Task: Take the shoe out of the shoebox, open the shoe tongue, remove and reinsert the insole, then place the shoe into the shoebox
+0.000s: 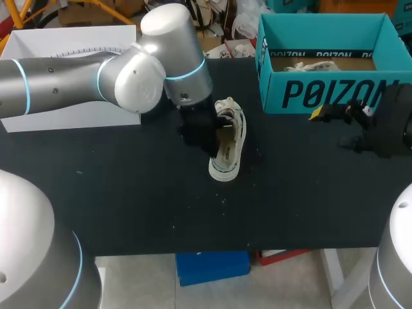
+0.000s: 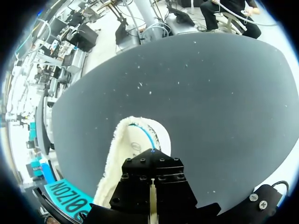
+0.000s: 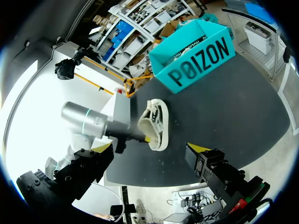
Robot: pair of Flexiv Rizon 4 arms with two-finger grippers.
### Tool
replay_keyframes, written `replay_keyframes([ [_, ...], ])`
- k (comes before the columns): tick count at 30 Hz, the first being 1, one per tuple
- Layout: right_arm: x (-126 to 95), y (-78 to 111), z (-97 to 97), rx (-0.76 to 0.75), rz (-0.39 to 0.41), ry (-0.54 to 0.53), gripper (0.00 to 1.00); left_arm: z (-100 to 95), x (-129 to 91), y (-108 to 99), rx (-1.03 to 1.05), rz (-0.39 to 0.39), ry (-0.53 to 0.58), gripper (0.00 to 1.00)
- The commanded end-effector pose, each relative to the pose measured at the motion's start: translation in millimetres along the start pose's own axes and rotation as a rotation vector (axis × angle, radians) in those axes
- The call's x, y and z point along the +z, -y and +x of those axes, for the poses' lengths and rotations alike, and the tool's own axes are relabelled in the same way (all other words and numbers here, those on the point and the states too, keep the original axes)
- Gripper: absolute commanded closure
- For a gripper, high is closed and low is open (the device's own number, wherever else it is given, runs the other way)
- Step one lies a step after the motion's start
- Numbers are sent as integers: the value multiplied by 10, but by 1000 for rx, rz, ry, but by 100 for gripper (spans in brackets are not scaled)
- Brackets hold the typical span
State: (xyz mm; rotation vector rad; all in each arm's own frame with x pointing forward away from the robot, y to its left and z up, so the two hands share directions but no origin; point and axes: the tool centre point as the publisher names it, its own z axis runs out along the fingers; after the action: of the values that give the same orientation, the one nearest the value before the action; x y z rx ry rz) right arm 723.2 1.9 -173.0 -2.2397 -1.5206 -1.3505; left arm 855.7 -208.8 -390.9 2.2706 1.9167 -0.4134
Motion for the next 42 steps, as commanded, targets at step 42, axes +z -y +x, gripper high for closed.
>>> replay_keyframes([
  [42, 8, -1, 11, 1, 0, 3, 0, -102, 338, -94, 74, -23, -139, 100],
])
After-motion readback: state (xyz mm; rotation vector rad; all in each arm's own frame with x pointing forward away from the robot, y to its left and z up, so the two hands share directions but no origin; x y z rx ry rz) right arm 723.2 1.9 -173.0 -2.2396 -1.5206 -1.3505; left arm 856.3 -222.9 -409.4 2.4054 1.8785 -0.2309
